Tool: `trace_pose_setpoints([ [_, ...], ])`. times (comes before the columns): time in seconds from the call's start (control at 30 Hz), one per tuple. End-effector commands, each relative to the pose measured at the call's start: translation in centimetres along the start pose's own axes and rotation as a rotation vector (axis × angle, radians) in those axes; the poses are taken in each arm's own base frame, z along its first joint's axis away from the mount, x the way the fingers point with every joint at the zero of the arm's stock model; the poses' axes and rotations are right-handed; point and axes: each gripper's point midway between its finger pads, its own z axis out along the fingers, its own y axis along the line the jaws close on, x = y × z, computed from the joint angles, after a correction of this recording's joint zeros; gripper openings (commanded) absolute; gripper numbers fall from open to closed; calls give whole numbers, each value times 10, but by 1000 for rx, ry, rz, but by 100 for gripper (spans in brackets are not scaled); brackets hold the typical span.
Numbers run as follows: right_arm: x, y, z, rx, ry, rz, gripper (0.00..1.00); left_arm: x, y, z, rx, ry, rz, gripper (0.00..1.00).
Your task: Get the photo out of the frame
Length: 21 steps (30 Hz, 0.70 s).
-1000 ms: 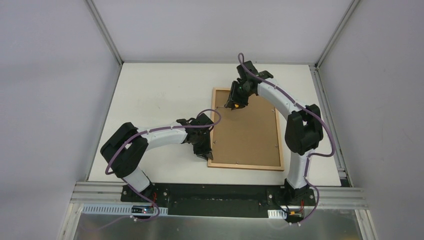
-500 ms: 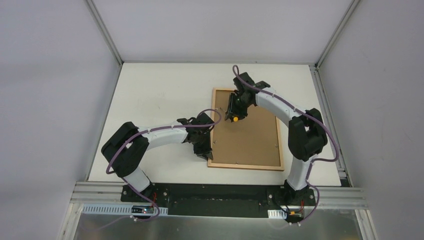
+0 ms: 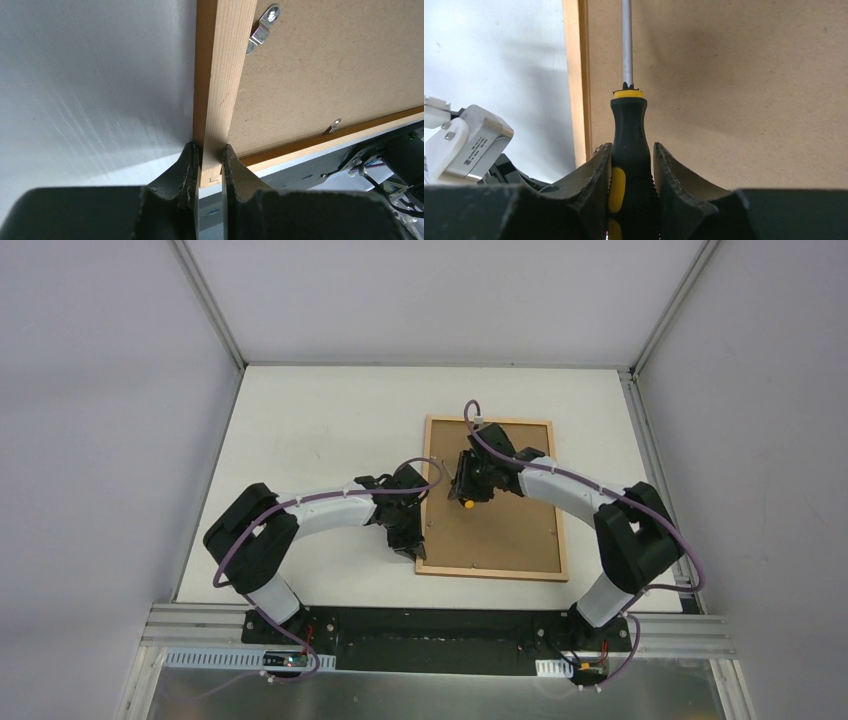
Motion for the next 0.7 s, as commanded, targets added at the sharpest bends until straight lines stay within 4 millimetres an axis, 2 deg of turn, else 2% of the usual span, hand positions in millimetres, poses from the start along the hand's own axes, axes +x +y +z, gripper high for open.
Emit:
trace_pose_setpoints([
  [0.0, -19, 30, -6, -156, -93, -12, 0, 23, 33, 14, -133, 90, -50, 0],
  [0.37, -18, 27, 15, -114, -80, 15, 0, 24, 32, 14, -118, 91, -54, 0],
  [0.67, -5, 36, 17, -116, -51, -7, 0, 26, 32, 14, -112, 98, -47, 0],
])
